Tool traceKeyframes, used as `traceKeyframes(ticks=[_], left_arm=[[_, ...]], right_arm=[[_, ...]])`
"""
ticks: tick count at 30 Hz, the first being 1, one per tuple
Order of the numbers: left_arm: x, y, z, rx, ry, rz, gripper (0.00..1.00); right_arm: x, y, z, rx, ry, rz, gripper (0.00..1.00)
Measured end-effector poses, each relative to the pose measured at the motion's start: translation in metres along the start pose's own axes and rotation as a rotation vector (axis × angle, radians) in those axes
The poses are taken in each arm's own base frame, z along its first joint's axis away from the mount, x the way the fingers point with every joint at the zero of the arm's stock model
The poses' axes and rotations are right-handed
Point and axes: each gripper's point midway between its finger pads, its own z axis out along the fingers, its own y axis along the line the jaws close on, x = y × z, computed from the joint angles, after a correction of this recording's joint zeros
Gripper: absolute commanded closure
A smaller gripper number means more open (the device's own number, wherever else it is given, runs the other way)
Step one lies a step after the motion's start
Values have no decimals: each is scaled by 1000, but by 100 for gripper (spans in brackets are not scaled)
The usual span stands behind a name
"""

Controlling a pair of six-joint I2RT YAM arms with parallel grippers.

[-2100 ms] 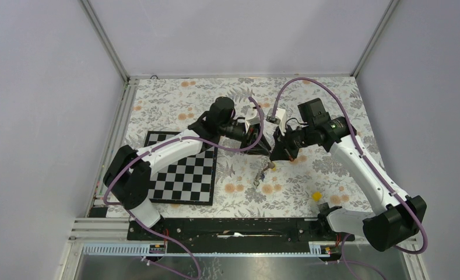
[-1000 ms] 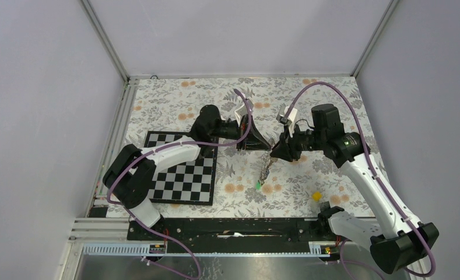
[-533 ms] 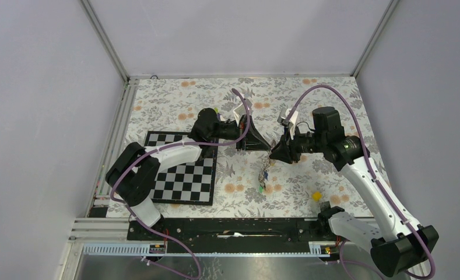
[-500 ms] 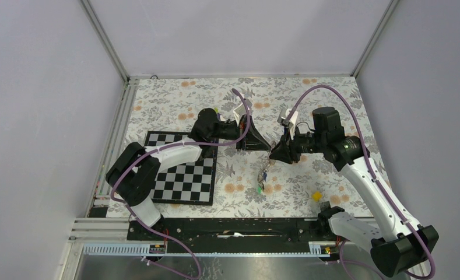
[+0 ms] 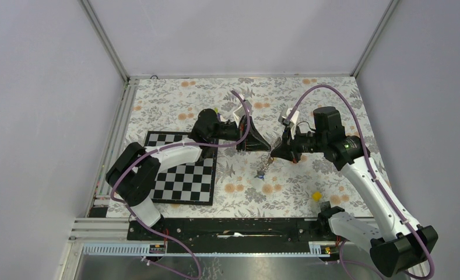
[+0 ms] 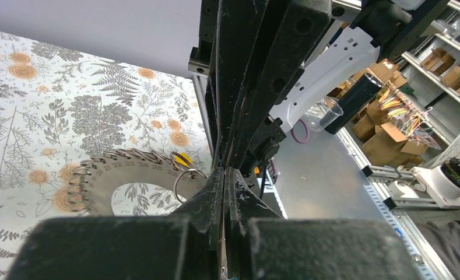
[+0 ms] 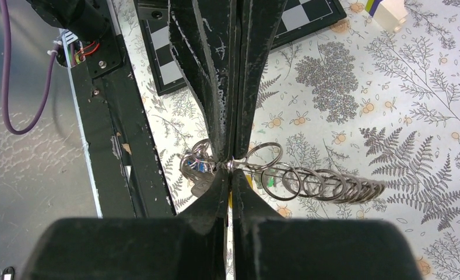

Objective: Put the keys on the keyring

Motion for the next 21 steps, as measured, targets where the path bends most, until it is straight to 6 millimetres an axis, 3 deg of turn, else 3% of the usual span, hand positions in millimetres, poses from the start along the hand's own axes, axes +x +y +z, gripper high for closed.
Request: traceKeyframes(ticks=[3, 7, 11, 17, 21], left_arm=[[2, 1, 0, 0, 8, 23, 98], [9, 7, 0, -10, 49, 53, 80], [11, 18, 0, -44, 117, 99, 71], [11, 22, 2, -72, 210, 205, 69], [20, 23, 1, -81, 248, 229, 72]], right_arm=[[2, -1, 0, 2, 8, 3, 100], [10, -3, 3, -3, 41, 28, 100], [15, -6, 5, -11, 82, 61, 100], [15, -9, 6, -25, 131, 96, 100], [16, -8, 6, -38, 150, 111, 100]])
